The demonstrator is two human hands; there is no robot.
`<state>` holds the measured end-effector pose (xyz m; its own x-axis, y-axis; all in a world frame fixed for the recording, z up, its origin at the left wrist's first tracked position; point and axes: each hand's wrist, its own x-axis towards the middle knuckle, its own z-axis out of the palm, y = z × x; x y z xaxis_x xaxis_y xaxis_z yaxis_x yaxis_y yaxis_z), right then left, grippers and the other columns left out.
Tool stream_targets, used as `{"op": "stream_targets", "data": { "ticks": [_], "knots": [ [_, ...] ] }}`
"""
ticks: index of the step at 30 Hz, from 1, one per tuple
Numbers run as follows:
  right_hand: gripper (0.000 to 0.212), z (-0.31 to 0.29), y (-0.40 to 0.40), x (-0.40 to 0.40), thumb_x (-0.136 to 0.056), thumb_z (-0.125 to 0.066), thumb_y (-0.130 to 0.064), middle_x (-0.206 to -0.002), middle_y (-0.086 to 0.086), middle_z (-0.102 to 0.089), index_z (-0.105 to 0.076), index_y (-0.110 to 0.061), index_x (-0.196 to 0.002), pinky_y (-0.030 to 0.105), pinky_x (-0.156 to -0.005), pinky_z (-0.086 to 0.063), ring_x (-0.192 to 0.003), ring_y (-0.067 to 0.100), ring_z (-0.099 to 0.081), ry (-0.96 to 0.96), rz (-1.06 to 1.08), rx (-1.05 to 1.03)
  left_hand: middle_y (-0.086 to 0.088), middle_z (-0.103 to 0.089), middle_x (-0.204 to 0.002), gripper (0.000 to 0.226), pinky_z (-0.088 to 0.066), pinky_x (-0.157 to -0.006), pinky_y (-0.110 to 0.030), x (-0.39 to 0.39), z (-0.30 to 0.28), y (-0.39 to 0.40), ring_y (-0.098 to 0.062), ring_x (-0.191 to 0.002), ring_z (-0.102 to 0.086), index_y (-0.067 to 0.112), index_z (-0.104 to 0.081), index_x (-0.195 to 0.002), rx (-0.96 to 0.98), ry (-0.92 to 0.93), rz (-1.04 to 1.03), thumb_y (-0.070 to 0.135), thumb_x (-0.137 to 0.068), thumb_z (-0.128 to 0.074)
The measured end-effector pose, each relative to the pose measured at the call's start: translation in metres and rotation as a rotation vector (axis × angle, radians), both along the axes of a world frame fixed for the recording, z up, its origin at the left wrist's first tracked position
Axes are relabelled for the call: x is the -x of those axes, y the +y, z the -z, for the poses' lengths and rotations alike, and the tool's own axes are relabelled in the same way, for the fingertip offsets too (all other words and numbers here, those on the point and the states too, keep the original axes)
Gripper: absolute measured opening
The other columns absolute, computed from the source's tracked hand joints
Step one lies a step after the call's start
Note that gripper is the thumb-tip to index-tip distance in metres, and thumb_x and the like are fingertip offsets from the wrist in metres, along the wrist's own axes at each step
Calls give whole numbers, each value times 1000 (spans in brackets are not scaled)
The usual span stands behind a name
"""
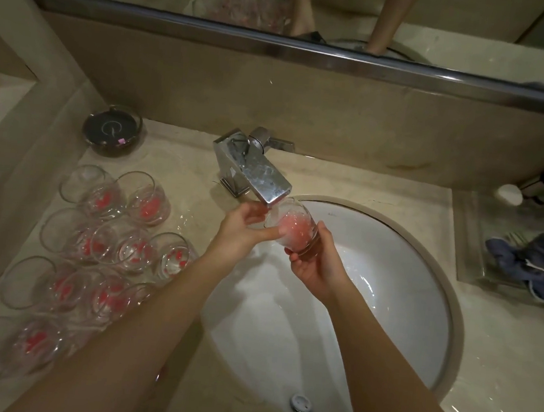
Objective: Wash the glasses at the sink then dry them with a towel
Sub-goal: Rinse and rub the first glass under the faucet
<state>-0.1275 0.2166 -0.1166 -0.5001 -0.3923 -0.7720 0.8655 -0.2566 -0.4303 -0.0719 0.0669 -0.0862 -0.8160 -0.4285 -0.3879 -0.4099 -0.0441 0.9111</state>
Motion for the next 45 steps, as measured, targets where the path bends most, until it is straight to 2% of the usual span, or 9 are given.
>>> {"op": "stream_targets", "data": {
  "ticks": [11, 18, 21, 26, 29, 33, 39, 43, 45],
  "knots": [
    [52, 1, -3, -3, -93, -54, -49, -81, 13, -61, -57, -6, -122, 18, -46, -47, -53, 14, -52, 4, -17, 18, 5, -70, -104, 35, -48, -90, -23, -2, -1, 1, -6, -99, -63, 17, -69, -105, 34, 20, 76, 12, -73, -83],
    [31, -7, -2, 0, -94, -56, -37, -91, 2, -65, -63, -16, -115, 22, -67, -49, -70, 13, -60, 146, -125, 32, 0, -76, -83, 9, -53, -85, -20, 11, -7, 1, -12, -81, -73, 15, -74, -92, -118, -20, 309, 9, -85, -71],
    [43, -9, 5, 5, -88, -64, -30, -106, 4, -62, -56, -15, -127, 24, -72, -50, -81, 15, -61, 211, -146, 68, -11, -75, -96, 28, -51, -86, -21, 17, -12, -5, -16, -93, -71, 3, -72, -101, -141, -94, 386, 6, -74, -79],
    [33, -15, 9, 18, -89, -59, -5, -95, -5, -66, -60, -28, -113, 26, -74, -48, -82, 15, -61, 334, -216, 33, 2, -74, -109, 42, -38, -106, -37, 15, -4, -9, -14, -117, -62, 21, -70, -107, -223, -202, 448, 21, -65, -72],
    [18, -23, 9, 24, -93, -59, -32, -97, 1, -65, -64, -24, -109, 27, -75, -53, -84, 17, -64, 317, -305, -80, 1, -74, -108, 34, -43, -101, -30, 14, -1, -7, -11, -111, -65, 20, -70, -107, -240, -158, 457, 8, -76, -73],
    [60, -35, 6, 31, -89, -47, -65, -73, 3, -65, -70, -11, -103, 18, -53, -50, -58, 12, -58, 347, -554, -343, 0, -73, -111, 31, -43, -100, -31, 16, -3, -4, -14, -113, -64, 28, -73, -101, -259, -143, 467, 7, -78, -73],
    [35, -31, 13, 38, -91, -64, -36, -90, 3, -64, -62, -13, -118, 17, -56, -47, -65, 13, -58, 418, -451, -179, -2, -72, -112, 27, -47, -92, -39, 25, -9, -3, -19, -110, -67, 24, -69, -113, -414, -133, 288, 28, -87, -62],
    [45, -29, 21, 39, -79, -72, 3, -111, 2, -59, -58, -24, -112, 20, -65, -50, -83, 13, -64, 498, -438, -130, -6, -72, -105, 21, -51, -86, -39, 25, -9, -5, -19, -97, -70, 17, -65, -113, -421, -98, 242, 12, -94, -56],
    [38, -31, 21, 39, -84, -71, -6, -116, 6, -60, -59, -21, -116, 24, -72, -54, -87, 15, -66, 461, -430, -117, -6, -73, -99, 19, -50, -89, -39, 24, -10, -5, -18, -93, -70, 17, -66, -107, -405, -83, 258, 8, -93, -56]
  ]
}}
